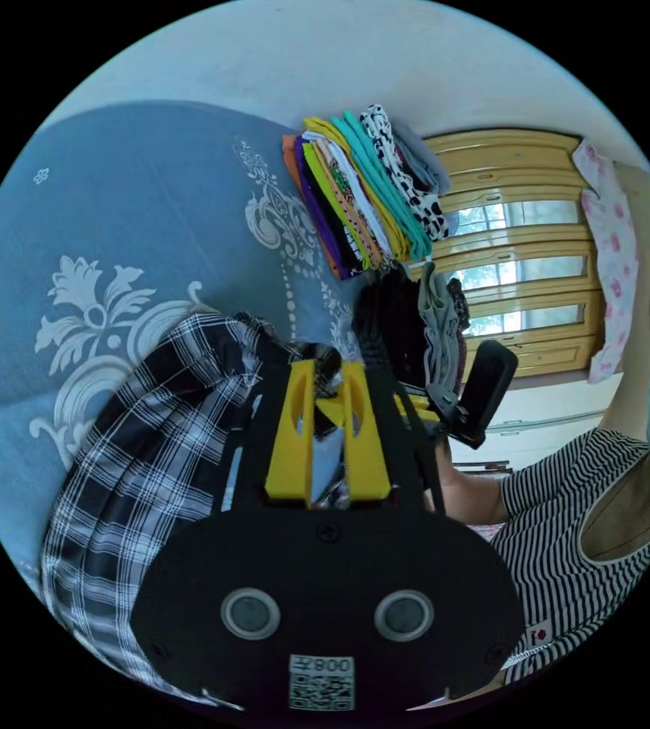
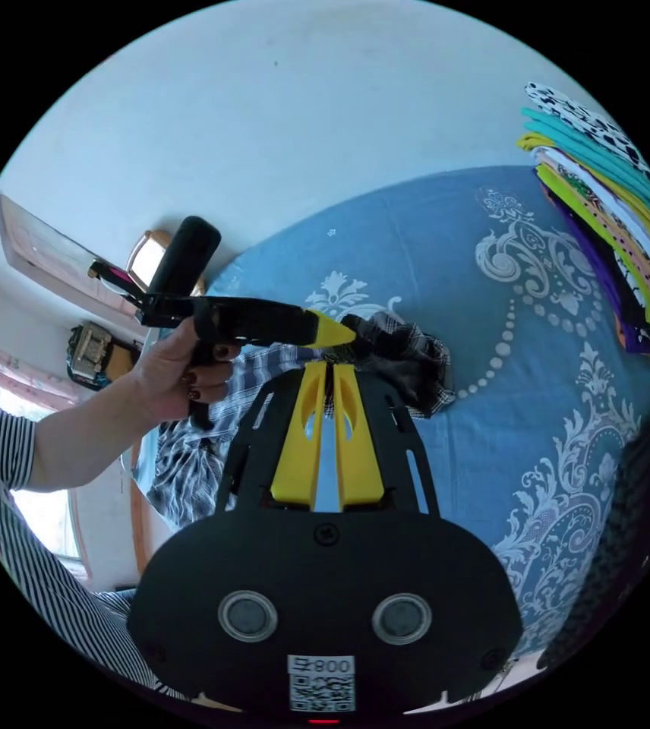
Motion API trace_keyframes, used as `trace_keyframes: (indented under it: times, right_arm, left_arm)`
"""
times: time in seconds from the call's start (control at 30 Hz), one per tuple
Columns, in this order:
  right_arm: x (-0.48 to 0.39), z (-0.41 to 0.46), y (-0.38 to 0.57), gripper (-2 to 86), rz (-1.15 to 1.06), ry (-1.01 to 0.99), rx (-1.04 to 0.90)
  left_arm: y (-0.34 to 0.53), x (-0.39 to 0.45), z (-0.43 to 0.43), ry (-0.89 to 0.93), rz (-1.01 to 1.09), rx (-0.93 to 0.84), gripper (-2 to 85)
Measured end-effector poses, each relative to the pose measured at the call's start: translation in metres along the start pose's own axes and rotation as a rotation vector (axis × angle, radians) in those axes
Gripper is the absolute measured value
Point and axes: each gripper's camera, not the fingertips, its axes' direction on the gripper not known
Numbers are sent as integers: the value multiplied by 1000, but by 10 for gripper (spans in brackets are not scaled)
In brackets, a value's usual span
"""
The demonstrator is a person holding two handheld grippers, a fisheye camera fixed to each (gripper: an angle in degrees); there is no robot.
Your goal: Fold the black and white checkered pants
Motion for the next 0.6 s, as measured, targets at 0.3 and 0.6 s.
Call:
trace_keyframes:
  times: [0.3, 0.6]
  right_arm:
    - [74, -19, 72, 57, 228, -92, 117]
    - [121, -1, 104, 98, 201, -517, 245]
  left_arm:
    - [-38, 15, 25, 113, 87, 101, 26]
    - [-68, 36, 55, 230, 188, 91, 24]
